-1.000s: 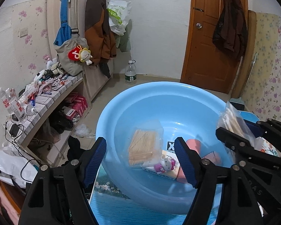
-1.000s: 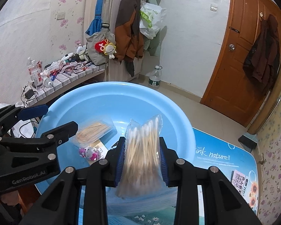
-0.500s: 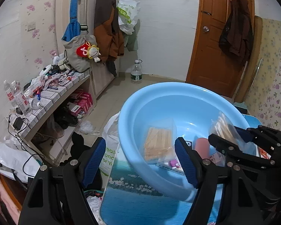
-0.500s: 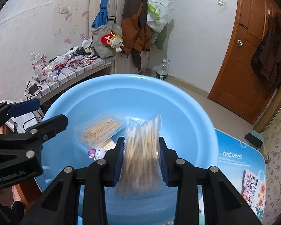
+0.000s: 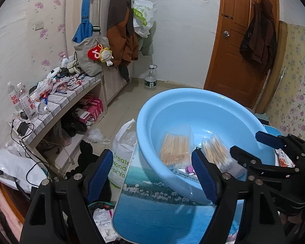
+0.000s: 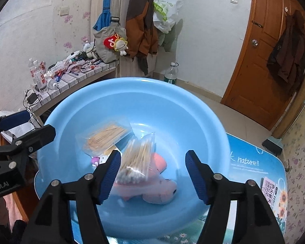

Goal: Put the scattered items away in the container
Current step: 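Lower the cotton swab bag into the basin and open the right gripper, then withdraw both grippers from the basin back toward the table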

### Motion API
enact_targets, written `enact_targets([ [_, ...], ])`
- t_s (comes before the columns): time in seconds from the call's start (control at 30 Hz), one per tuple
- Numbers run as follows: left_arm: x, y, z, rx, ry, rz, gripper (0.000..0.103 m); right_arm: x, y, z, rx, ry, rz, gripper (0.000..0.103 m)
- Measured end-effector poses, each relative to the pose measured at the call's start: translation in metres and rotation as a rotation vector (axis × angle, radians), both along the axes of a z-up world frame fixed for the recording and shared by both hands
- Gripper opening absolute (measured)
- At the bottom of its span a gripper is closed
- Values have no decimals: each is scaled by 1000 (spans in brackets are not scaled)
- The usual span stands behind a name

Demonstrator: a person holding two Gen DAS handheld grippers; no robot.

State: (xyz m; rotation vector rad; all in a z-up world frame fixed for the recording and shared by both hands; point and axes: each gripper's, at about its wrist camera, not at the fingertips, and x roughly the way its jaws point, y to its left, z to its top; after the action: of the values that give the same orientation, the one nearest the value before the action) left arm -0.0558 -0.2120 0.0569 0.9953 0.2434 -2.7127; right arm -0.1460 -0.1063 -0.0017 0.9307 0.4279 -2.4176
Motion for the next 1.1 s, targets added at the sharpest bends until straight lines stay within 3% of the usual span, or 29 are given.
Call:
enact_targets([
  [0.43,19,31,19,-43,39,-41,96,31,32,31,-61,54,-22,68],
  [0.6,30,47,28,-68,60,-58,100,46,54,45,-84,89,-50,84],
  [0.77,38,56,36,-72,78,-50,103,61,77,59,-116,117,-78,84],
  [0.87,43,64,37,-78,81,-48,103,70,93,64,-139,127,-104,91],
  [1.1,55,90,32,-94,97,-68,103,98,137,60,-224,149,-190,94],
])
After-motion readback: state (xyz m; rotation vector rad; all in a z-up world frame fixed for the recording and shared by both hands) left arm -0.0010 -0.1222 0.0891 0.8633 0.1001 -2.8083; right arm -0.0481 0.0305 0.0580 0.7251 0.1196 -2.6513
